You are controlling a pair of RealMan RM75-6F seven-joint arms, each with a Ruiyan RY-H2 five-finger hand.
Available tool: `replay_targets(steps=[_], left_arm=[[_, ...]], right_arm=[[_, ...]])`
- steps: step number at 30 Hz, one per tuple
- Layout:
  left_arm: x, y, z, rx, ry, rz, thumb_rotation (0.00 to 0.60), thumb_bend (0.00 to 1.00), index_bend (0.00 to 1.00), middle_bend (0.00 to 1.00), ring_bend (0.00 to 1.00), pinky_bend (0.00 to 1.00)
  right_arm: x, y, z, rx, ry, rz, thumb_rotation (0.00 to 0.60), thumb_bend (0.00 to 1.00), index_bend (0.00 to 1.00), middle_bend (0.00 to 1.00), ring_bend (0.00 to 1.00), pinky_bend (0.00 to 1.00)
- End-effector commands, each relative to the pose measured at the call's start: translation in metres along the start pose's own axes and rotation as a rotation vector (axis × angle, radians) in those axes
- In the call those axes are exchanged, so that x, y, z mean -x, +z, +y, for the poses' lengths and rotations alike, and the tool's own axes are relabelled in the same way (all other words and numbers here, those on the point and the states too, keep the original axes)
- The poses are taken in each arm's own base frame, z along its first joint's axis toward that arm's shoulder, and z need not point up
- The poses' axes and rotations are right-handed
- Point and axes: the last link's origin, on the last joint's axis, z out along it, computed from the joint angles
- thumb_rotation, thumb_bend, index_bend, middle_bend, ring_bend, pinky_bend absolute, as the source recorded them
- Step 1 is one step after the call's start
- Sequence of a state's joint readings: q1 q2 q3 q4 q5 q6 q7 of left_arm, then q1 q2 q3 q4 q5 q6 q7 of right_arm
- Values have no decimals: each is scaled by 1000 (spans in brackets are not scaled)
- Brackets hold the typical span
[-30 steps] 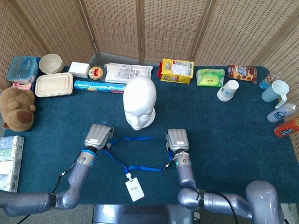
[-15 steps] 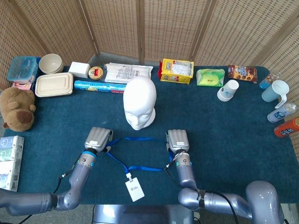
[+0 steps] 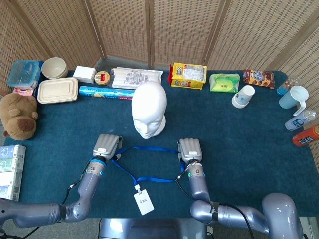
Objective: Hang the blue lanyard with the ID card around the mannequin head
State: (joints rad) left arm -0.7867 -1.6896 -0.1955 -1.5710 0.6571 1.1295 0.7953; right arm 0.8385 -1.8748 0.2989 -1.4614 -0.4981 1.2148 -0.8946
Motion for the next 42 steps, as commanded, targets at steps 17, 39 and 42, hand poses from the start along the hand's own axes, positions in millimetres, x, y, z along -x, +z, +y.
replay_targets(steps=[17, 39, 42], left_arm=[[-1, 17, 20, -15, -6, 0, 600, 244, 515, 1000, 1000, 1000], [3, 21, 24, -26, -23, -28, 600, 259, 515, 1000, 1000, 1000], [3, 21, 24, -29, -23, -27, 600, 260, 515, 1000, 1000, 1000]], right_arm=[[0, 1, 7, 15, 2, -4, 600, 453, 586, 1000, 1000, 1000], [0, 1, 12, 22, 14, -12, 600, 453, 588, 1000, 1000, 1000], [-1, 0, 12, 23, 15, -11, 600, 453, 588, 1000, 1000, 1000]])
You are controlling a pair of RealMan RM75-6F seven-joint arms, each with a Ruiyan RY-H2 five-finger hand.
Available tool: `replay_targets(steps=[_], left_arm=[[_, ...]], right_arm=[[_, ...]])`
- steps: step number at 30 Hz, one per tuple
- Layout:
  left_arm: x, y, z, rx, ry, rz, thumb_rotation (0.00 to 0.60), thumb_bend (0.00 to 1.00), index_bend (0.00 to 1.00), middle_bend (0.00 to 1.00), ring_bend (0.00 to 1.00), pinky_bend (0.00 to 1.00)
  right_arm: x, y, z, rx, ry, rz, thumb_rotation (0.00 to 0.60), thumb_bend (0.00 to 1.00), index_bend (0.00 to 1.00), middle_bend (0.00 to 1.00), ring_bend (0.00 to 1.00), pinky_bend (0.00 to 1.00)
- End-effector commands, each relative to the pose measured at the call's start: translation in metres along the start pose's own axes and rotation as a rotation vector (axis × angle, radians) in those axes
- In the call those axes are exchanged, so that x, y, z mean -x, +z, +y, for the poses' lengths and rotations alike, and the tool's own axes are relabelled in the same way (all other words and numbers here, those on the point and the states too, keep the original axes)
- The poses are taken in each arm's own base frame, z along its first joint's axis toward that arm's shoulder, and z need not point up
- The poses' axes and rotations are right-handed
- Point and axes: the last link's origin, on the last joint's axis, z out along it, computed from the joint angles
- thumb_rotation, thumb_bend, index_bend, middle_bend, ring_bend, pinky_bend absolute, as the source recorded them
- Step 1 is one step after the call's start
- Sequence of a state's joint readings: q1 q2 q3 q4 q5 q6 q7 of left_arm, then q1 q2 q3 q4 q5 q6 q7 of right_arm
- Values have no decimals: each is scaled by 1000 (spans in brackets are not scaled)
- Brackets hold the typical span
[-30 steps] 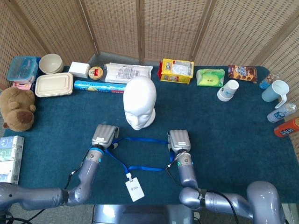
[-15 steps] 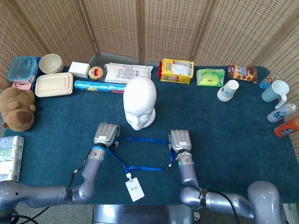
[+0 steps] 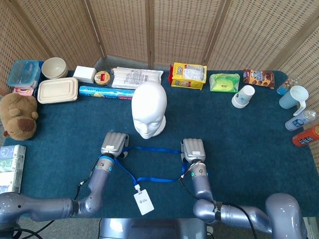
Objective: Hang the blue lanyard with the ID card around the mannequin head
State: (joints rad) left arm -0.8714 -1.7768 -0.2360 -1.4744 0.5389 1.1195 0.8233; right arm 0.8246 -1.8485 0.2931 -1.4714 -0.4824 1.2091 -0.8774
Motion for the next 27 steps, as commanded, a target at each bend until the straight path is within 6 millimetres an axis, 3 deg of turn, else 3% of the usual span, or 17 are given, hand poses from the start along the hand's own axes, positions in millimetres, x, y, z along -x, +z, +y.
replay_targets(steps=[1, 11, 27], left_arm=[[0, 0, 0, -2, -2, 0, 600, 263, 515, 1000, 1000, 1000], [-2, 1, -1, -4, 10, -6, 600, 372, 515, 1000, 1000, 1000], [-1, 1, -4, -23, 30, -42, 600, 459, 515, 1000, 1000, 1000]], right_arm=[[-1, 0, 1, 1, 0, 2, 600, 454, 588, 1000, 1000, 1000], [-2, -1, 3, 5, 6, 3, 600, 454, 589, 1000, 1000, 1000], [-2, 0, 7, 11, 25, -6, 600, 454, 592, 1000, 1000, 1000]])
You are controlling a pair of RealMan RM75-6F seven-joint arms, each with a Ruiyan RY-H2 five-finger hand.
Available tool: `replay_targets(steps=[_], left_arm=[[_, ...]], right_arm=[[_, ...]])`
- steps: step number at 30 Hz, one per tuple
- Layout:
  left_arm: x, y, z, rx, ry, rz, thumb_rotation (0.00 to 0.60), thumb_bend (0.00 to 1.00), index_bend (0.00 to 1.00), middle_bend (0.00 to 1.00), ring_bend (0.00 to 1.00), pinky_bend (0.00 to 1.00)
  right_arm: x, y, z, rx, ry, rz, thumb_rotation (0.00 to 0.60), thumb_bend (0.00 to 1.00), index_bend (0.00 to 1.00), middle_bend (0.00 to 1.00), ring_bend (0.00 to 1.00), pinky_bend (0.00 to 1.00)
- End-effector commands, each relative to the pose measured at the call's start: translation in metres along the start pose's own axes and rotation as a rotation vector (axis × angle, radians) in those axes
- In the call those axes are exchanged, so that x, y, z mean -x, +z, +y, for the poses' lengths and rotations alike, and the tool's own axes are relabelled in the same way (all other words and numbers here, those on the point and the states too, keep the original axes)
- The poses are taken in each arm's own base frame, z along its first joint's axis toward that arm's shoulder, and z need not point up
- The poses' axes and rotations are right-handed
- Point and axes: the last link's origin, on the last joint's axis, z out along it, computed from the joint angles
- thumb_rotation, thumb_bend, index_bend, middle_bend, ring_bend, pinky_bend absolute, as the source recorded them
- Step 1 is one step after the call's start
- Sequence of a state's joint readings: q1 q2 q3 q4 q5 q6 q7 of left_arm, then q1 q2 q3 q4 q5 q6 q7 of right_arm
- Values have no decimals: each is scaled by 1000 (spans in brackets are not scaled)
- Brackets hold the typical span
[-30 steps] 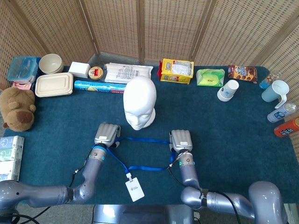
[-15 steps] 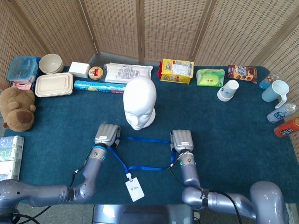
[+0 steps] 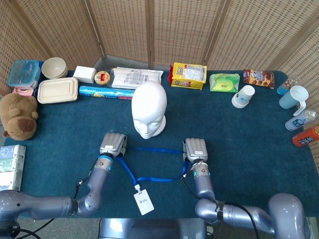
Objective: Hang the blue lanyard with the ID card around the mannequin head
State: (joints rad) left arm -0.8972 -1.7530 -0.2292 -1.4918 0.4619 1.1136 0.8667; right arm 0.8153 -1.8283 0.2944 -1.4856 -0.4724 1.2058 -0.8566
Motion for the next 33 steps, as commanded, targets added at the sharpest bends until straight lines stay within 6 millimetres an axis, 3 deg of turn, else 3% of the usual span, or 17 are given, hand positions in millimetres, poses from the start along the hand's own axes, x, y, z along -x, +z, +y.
replay_targets(steps=[1, 20, 33], left_arm=[[0, 0, 0, -1, 0, -2, 600, 462, 515, 1000, 1000, 1000], [-3, -10, -9, 30, -27, 53, 600, 477, 541, 1000, 1000, 1000], [-15, -54, -37, 114, -168, 209, 599, 477, 559, 1000, 1000, 1000]], right_arm=[[0, 0, 0, -1, 0, 0, 600, 454, 593, 1000, 1000, 1000], [-7, -11, -4, -49, 47, 20, 600, 459, 605, 1000, 1000, 1000], [-31, -62, -11, -230, 153, 69, 600, 459, 611, 1000, 1000, 1000]])
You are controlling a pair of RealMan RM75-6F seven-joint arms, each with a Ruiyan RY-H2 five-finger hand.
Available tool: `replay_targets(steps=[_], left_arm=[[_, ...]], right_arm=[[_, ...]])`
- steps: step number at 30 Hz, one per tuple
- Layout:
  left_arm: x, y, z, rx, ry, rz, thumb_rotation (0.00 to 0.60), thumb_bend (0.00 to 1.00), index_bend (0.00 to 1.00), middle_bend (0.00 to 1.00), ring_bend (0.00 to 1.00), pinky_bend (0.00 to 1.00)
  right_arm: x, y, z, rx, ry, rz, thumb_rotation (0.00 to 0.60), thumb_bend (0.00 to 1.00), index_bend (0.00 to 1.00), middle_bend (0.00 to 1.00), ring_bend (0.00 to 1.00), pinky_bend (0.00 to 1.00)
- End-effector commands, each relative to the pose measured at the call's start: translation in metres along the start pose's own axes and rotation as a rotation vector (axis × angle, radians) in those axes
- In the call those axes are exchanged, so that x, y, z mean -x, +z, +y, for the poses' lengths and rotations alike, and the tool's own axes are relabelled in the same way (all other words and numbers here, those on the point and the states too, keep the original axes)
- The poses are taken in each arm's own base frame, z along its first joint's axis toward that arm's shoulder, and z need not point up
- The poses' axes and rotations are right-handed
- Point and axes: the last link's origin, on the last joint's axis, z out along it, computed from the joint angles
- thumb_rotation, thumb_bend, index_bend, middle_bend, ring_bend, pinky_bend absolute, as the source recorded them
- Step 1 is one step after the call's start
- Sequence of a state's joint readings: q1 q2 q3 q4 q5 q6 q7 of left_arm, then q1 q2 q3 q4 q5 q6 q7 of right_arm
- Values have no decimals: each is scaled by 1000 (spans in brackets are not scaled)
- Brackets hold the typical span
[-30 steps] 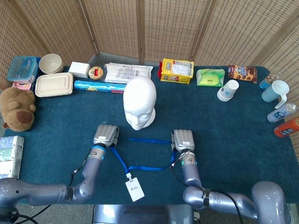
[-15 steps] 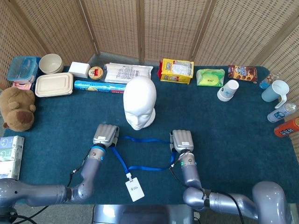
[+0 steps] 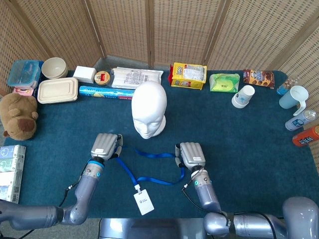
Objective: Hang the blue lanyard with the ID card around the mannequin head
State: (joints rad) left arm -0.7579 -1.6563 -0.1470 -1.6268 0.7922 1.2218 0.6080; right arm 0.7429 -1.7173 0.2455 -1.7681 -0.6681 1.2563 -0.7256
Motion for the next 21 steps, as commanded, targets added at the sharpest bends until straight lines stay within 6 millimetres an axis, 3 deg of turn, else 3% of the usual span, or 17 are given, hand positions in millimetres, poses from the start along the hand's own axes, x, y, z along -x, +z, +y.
replay_targets(steps=[1, 11, 21], left_arm=[[-15, -20, -10, 31, -43, 58, 600, 477, 559, 1000, 1000, 1000], [-76, -44, -13, 105, -143, 206, 600, 477, 559, 1000, 1000, 1000], [-128, -59, -7, 168, -207, 318, 600, 477, 564, 1000, 1000, 1000]], right_arm=[[-13, -17, -6, -66, 27, 25, 600, 458, 611, 1000, 1000, 1000], [-63, -50, -29, -239, 123, 81, 600, 458, 620, 1000, 1000, 1000], [-126, -68, -29, -298, 205, 162, 600, 458, 627, 1000, 1000, 1000]])
